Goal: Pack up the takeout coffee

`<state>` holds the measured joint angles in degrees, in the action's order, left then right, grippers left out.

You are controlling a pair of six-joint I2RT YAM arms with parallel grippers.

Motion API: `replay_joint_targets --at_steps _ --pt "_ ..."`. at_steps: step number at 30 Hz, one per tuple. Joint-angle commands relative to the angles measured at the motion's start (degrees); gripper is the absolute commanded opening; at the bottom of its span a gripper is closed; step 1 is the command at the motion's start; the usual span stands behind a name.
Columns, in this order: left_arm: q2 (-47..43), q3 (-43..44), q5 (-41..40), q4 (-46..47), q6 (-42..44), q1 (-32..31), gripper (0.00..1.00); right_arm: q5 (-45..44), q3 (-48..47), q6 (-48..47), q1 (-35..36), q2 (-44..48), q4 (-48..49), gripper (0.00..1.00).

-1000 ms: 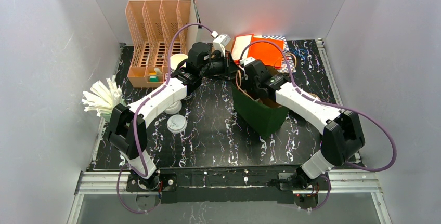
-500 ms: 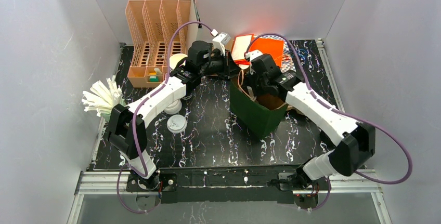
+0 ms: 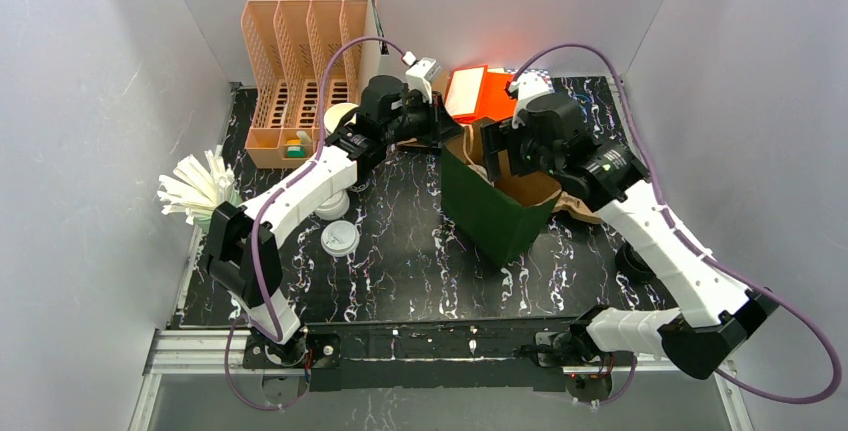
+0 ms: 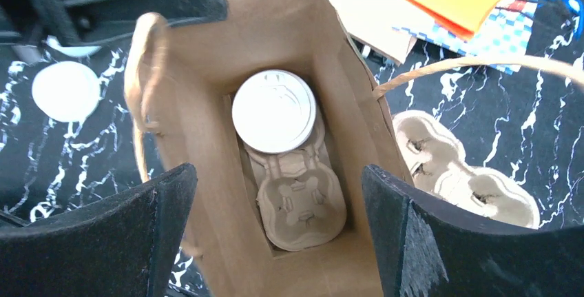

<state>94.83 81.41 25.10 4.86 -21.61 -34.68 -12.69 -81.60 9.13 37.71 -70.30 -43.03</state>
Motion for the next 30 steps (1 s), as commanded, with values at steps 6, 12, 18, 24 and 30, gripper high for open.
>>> replay_joint_targets --at_steps 6,12,18,24,30 --pt "1.2 6.4 -9.2 -3.6 7.1 0.0 0.0 -1.9 -8.1 0.0 -0.2 3.7 -1.4 0.97" --pt "3.8 8.2 -15.4 -2.5 10.1 1.0 0.0 -4.4 -11.5 0.1 -0.2 4.4 -3.6 0.97" --pt "6.1 10.1 -18.7 -1.9 10.3 1.9 0.17 -4.4 -15.2 1.4 -0.2 3.7 -6.1 0.98" --pt "3.5 13.6 -24.0 -6.5 10.1 1.9 0.43 -2.6 -18.5 1.8 -0.2 1.9 -7.7 0.98" --pt "-5.3 13.4 -35.2 -12.6 7.7 1.9 0.55 0.9 -20.4 1.6 -0.2 -0.4 -6.7 0.98"
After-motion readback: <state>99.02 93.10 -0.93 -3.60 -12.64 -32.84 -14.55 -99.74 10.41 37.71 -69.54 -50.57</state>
